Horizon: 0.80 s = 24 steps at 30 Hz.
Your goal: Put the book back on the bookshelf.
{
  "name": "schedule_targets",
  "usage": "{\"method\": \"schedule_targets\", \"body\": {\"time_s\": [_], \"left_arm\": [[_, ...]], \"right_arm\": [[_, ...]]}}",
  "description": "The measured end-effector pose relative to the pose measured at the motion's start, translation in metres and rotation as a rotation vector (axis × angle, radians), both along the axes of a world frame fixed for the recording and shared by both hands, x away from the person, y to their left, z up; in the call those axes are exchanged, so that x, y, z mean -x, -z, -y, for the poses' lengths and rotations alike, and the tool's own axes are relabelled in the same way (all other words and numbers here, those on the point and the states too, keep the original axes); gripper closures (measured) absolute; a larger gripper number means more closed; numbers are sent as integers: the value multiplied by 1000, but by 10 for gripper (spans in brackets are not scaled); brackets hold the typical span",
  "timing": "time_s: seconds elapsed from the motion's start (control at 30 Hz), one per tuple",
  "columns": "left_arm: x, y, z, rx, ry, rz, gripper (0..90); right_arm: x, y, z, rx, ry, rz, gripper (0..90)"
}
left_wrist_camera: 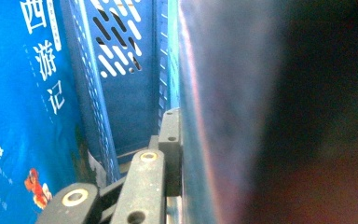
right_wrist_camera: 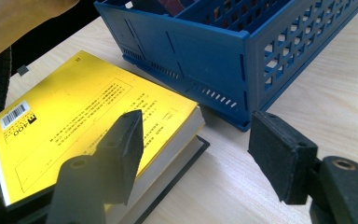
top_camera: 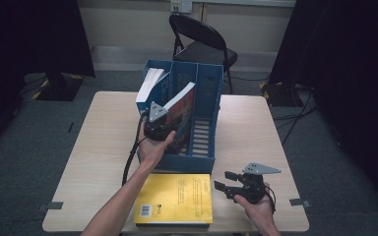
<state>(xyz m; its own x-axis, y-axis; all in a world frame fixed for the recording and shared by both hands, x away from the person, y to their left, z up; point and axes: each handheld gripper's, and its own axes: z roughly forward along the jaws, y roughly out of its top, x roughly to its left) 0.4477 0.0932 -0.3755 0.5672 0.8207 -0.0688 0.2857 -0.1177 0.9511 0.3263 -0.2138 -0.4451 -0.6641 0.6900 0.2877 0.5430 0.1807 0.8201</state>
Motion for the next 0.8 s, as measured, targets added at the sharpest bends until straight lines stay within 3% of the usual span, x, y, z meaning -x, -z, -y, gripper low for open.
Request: {"method": "schedule_targets", "body": {"time_s": [0.23,0.33,0.43,0.6,0.67,0.8], "left_arm": [[4,-2,-8,10,21,-30,706],[6,-7,-10,-7,41,-40,693],[6,-9,-11,15,63,-55,644],[7,-12,-14,8,63,-60,594],[8,-15,-17,41,60,-114,569],[8,-20,-20,7,55,-113,568]], "right_arm": [[0,1,-3,7,-8,-2,351],[-1,1,-6,13,-11,-3,352],[0,1,-7,14,-15,0,352],[0,2,-7,16,-15,-3,352],[0,2,-7,15,-17,-2,352],[0,2,-7,16,-17,-4,352]]}}
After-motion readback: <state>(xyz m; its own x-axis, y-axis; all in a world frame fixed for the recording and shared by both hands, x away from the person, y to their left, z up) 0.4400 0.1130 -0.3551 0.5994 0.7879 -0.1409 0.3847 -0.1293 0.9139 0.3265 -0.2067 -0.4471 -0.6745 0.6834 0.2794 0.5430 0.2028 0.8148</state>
